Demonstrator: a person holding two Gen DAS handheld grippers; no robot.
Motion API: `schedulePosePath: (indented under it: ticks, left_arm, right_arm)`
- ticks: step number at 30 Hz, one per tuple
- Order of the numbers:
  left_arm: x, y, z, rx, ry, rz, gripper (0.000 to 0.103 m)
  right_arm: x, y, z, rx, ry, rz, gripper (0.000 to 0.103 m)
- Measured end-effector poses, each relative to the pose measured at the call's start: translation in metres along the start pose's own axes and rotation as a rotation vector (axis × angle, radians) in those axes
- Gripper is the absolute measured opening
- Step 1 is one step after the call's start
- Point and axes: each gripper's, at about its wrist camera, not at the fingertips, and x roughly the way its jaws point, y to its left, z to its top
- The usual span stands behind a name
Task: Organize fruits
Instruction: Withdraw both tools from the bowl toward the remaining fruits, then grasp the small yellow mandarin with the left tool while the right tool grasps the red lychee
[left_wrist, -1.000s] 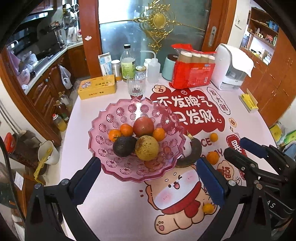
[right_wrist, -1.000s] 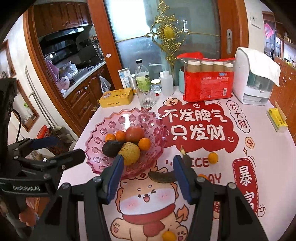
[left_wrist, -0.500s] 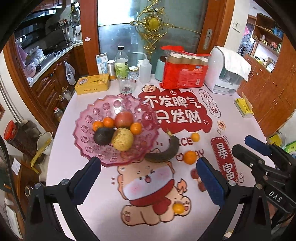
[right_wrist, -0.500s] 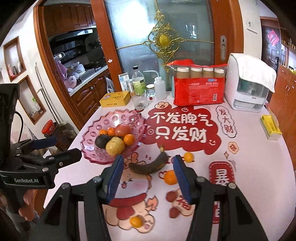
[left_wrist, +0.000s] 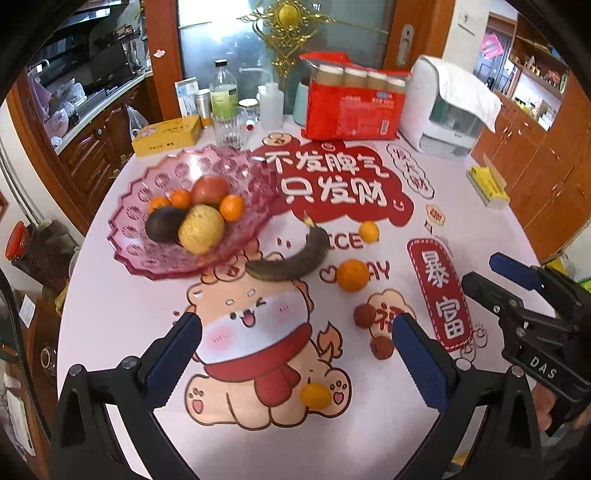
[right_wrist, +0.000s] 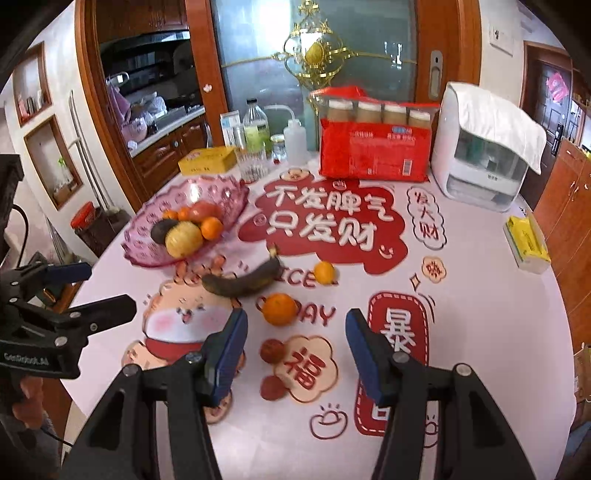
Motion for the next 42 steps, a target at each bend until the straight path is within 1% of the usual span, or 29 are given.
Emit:
schedulePosePath:
  ticks: [4,6,8,10,13,15,20,23,26,27,28,30,32,35,37,38,40,41,42]
  left_arm:
    - [0.023,-0.008,-0.02,0.001,0.024,0.015,0.102]
    - [0.04,-0.009,-0.034,-0.012,0.062,0.023,0.102]
    - [0.056,-0.009,-0.047,-0.027,0.098,0.027,0.098]
    - [0.071,-0.008,-0.06,-0.048,0.134,0.032,0.094]
    - [0.087,-0.003,-0.074,-0.085,0.167,0.044,0.094]
    - [0.094,0.0,-0.08,-0.104,0.175,0.049,0.093]
    - [0.109,0.003,-0.092,-0.145,0.191,0.053,0.09]
    - [0.114,0.002,-0.099,-0.158,0.2,0.046,0.086]
    - [0.119,0.001,-0.104,-0.17,0.213,0.038,0.078]
    - [0.12,0.001,-0.106,-0.173,0.219,0.034,0.073]
    - [0.121,0.001,-0.107,-0.174,0.22,0.035,0.07]
    - [0.121,-0.001,-0.109,-0.17,0.214,0.039,0.068]
    - [0.12,-0.001,-0.11,-0.172,0.208,0.04,0.067]
    - [0.117,0.001,-0.112,-0.182,0.198,0.034,0.062]
    - [0.115,-0.001,-0.113,-0.176,0.192,0.034,0.055]
    - [0.114,-0.001,-0.114,-0.172,0.191,0.034,0.053]
    - [0.113,-0.002,-0.115,-0.166,0.185,0.028,0.043]
    - [0.112,-0.002,-0.115,-0.165,0.183,0.021,0.04]
    - [0.112,-0.002,-0.115,-0.166,0.182,0.015,0.035]
  right_arm:
    - [0.017,-0.012,-0.016,0.004,0.027,0.014,0.056]
    - [0.025,-0.016,-0.025,0.0,0.032,0.015,0.056]
    - [0.036,-0.018,-0.036,-0.008,0.046,0.022,0.056]
    - [0.044,-0.019,-0.045,-0.015,0.059,0.044,0.056]
    - [0.054,-0.017,-0.058,-0.034,0.072,0.081,0.056]
    - [0.063,-0.014,-0.064,-0.053,0.087,0.11,0.056]
    - [0.082,-0.004,-0.073,-0.096,0.126,0.135,0.056]
    - [0.091,-0.001,-0.076,-0.108,0.146,0.154,0.056]
    - [0.096,0.003,-0.078,-0.126,0.157,0.173,0.055]
    - [0.098,0.004,-0.078,-0.133,0.159,0.176,0.056]
    - [0.1,0.006,-0.079,-0.139,0.162,0.179,0.055]
    - [0.103,0.008,-0.08,-0.149,0.169,0.186,0.055]
    - [0.106,0.011,-0.082,-0.162,0.178,0.193,0.052]
    - [0.112,0.016,-0.084,-0.18,0.192,0.201,0.046]
    - [0.115,0.019,-0.086,-0.189,0.2,0.204,0.041]
    - [0.116,0.02,-0.087,-0.192,0.203,0.204,0.039]
    - [0.118,0.023,-0.088,-0.204,0.203,0.188,0.037]
    - [0.118,0.023,-0.089,-0.207,0.202,0.183,0.036]
    - [0.119,0.024,-0.089,-0.21,0.203,0.183,0.034]
